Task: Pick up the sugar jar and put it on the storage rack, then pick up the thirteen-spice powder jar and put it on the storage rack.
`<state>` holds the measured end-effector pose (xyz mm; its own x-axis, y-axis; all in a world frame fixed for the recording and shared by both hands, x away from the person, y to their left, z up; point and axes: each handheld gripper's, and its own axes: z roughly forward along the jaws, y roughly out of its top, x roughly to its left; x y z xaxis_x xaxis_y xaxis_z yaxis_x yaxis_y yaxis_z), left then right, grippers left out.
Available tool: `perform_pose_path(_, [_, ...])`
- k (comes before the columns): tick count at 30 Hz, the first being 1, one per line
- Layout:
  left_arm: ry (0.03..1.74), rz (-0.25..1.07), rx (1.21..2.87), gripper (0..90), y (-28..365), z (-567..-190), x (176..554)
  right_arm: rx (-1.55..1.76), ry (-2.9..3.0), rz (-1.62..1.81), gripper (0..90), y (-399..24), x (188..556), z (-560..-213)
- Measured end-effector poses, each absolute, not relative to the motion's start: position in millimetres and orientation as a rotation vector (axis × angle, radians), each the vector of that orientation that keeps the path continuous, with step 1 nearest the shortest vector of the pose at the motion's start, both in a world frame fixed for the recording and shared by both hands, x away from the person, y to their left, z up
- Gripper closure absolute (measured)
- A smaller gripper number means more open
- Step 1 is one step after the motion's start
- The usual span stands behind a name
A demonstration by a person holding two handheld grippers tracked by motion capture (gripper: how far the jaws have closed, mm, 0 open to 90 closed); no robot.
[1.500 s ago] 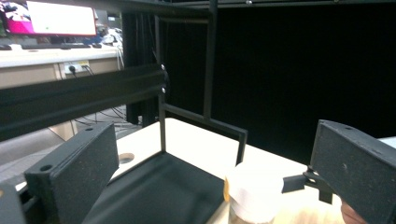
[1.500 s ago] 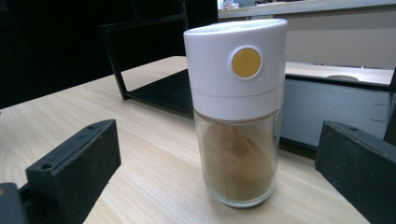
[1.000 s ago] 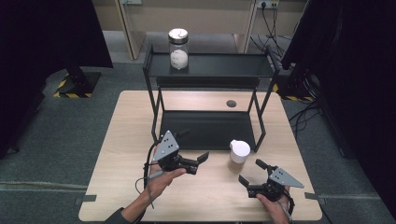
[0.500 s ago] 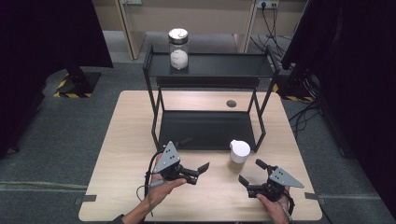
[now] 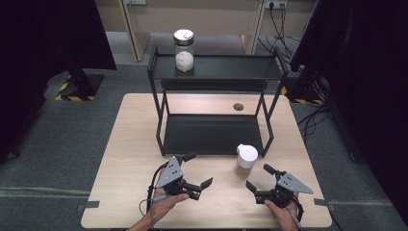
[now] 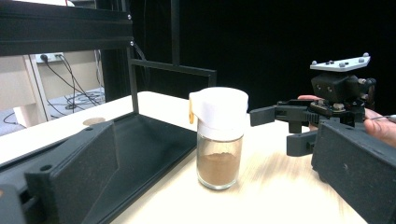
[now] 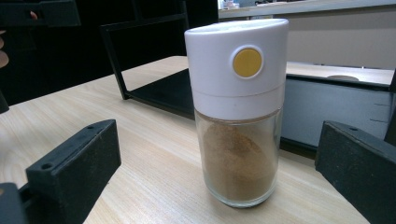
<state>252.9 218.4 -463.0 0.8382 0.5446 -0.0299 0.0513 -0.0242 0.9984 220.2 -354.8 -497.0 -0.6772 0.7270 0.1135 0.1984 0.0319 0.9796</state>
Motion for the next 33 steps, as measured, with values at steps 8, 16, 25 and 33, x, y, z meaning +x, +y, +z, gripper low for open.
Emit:
perform_pose_path(8, [0.454,0.457,1.568,0.3,221,-476,250,0.935,1.897,1.683,0.5,-355,220,-497])
perform_pose_path(16, [0.462,0.446,1.558,0.4,224,-487,248,0.927,1.902,1.682,0.5,-354,220,-497])
perform_pose_path(25, [0.452,0.444,1.577,0.3,223,-494,250,0.928,1.900,1.684,0.4,-354,220,-496])
perform_pose_path(33, [0.454,0.439,1.576,0.3,223,-496,250,0.926,1.901,1.684,0.5,-354,220,-496])
